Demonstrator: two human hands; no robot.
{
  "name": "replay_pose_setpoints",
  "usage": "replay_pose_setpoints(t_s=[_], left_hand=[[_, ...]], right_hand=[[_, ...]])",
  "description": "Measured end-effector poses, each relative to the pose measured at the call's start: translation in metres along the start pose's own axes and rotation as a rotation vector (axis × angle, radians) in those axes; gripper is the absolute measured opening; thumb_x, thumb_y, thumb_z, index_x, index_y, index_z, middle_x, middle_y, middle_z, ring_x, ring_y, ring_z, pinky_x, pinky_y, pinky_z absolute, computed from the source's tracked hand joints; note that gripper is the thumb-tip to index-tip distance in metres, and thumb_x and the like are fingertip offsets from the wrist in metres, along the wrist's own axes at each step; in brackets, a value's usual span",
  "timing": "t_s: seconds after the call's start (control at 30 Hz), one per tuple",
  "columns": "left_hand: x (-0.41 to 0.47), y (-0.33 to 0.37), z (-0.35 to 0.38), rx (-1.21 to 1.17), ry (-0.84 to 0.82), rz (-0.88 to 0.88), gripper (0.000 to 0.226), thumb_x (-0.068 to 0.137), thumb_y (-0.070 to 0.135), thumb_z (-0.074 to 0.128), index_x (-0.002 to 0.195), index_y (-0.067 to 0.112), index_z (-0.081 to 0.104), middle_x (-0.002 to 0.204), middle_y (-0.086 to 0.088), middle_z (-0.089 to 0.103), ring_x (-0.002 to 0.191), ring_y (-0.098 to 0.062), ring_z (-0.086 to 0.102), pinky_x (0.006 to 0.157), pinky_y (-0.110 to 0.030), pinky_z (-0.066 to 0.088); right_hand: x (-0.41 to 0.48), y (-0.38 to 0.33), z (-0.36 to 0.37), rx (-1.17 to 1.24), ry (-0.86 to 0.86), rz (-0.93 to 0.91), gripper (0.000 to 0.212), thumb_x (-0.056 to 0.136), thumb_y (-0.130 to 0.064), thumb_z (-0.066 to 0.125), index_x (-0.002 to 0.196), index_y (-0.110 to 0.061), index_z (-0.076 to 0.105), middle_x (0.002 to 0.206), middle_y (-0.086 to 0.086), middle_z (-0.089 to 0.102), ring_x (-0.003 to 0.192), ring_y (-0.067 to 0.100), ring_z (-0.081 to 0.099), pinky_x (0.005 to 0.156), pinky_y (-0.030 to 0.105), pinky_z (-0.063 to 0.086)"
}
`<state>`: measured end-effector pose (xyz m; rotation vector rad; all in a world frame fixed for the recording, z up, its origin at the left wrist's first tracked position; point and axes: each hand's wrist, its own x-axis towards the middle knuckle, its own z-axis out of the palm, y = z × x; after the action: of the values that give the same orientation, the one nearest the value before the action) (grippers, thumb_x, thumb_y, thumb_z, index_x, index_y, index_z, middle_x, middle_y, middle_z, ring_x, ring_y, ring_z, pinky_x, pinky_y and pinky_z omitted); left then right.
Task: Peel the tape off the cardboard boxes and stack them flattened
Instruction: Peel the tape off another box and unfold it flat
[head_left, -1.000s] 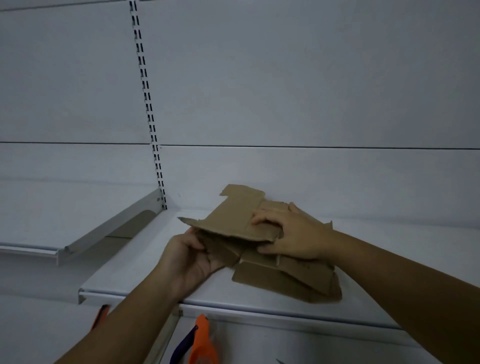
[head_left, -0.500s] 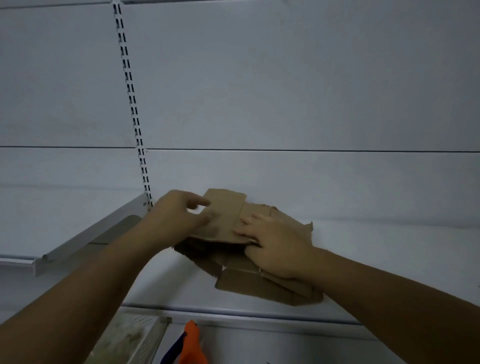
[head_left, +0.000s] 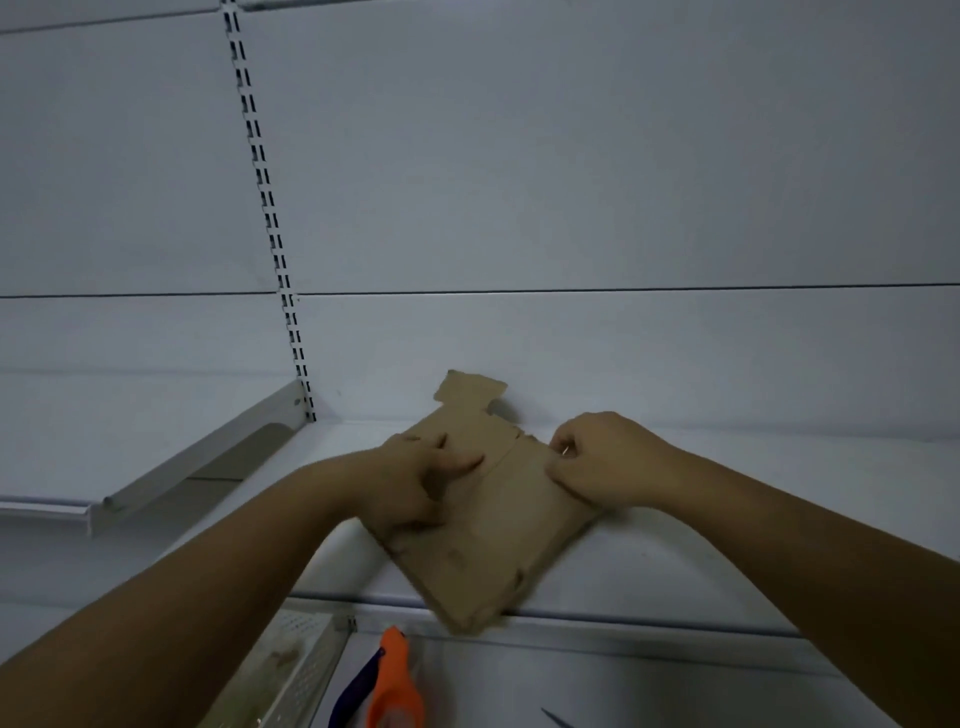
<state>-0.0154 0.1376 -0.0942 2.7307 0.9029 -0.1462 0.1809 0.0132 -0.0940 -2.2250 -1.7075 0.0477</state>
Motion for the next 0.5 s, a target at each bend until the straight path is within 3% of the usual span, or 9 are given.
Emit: replay_pose_setpoints(t_s=[0.07, 0.13, 0.17, 0.23, 0.3, 0.37, 0.5], left_hand=[[0.002, 0.008, -0.005, -0.173, 0.102, -0.001, 0.05, 0.087, 0.013, 0.052, 0.13, 0.038, 0.048, 0.144, -0.004, 0.04, 0.126, -0.024, 0.042, 0.106, -0.037, 0.034], [0.004, 0.016, 0.001, -0.325, 0.297, -0.048, 0.025, 0.091, 0.018, 0.047, 0.109, 0.03, 0.058, 0.124, -0.001, 0.056, 0.111, -0.02, 0.052, 0.096, -0.032, 0.04], [0.004, 0.018, 0.005, -0.322, 0.351, -0.061, 0.02, 0.093, 0.026, 0.045, 0.111, 0.026, 0.053, 0.123, -0.002, 0.056, 0.112, -0.02, 0.052, 0.097, -0.033, 0.039], [0.003, 0.017, 0.019, -0.344, 0.319, -0.023, 0.042, 0.096, 0.041, 0.037, 0.134, 0.024, 0.036, 0.14, -0.002, 0.042, 0.126, -0.019, 0.042, 0.108, -0.035, 0.03], [-0.001, 0.017, 0.027, -0.367, 0.244, 0.015, 0.054, 0.097, 0.048, 0.03, 0.145, 0.027, 0.021, 0.153, 0.003, 0.023, 0.138, -0.013, 0.024, 0.109, -0.024, 0.014], [-0.001, 0.013, 0.03, -0.37, 0.183, 0.003, 0.056, 0.096, 0.052, 0.025, 0.147, 0.031, 0.017, 0.156, 0.008, 0.013, 0.141, -0.009, 0.013, 0.105, -0.022, 0.008], [-0.001, 0.015, 0.03, -0.354, 0.159, -0.016, 0.056, 0.096, 0.052, 0.024, 0.148, 0.032, 0.016, 0.158, 0.009, 0.008, 0.143, -0.009, 0.007, 0.113, -0.029, 0.005]], right_hand=[[-0.019, -0.011, -0.003, 0.012, -0.006, -0.053, 0.026, 0.082, -0.029, 0.052, 0.084, -0.01, 0.069, 0.081, 0.005, 0.067, 0.066, 0.014, 0.056, 0.059, 0.028, 0.044], [-0.037, -0.02, -0.01, 0.252, -0.163, -0.118, 0.018, 0.082, -0.03, 0.057, 0.08, -0.021, 0.072, 0.075, -0.005, 0.068, 0.062, 0.007, 0.058, 0.052, 0.019, 0.043], [-0.045, -0.025, -0.014, 0.432, -0.318, -0.142, 0.015, 0.083, -0.031, 0.059, 0.081, -0.025, 0.073, 0.077, -0.008, 0.069, 0.065, 0.004, 0.061, 0.053, 0.016, 0.046], [-0.052, -0.027, -0.016, 0.598, -0.485, -0.179, 0.014, 0.086, -0.029, 0.06, 0.085, -0.026, 0.073, 0.079, -0.009, 0.069, 0.07, 0.001, 0.064, 0.056, 0.014, 0.049], [-0.044, -0.017, -0.013, 0.513, -0.303, -0.18, 0.017, 0.089, -0.023, 0.056, 0.088, -0.021, 0.073, 0.079, -0.008, 0.07, 0.074, 0.006, 0.066, 0.062, 0.019, 0.053], [-0.034, -0.005, -0.009, 0.483, -0.14, -0.096, 0.018, 0.09, -0.019, 0.054, 0.091, -0.017, 0.072, 0.082, -0.006, 0.071, 0.077, 0.009, 0.068, 0.069, 0.025, 0.056], [-0.028, 0.008, 0.005, 0.495, -0.189, -0.083, 0.018, 0.09, -0.019, 0.055, 0.094, -0.014, 0.072, 0.084, -0.003, 0.072, 0.072, 0.006, 0.067, 0.064, 0.022, 0.054]])
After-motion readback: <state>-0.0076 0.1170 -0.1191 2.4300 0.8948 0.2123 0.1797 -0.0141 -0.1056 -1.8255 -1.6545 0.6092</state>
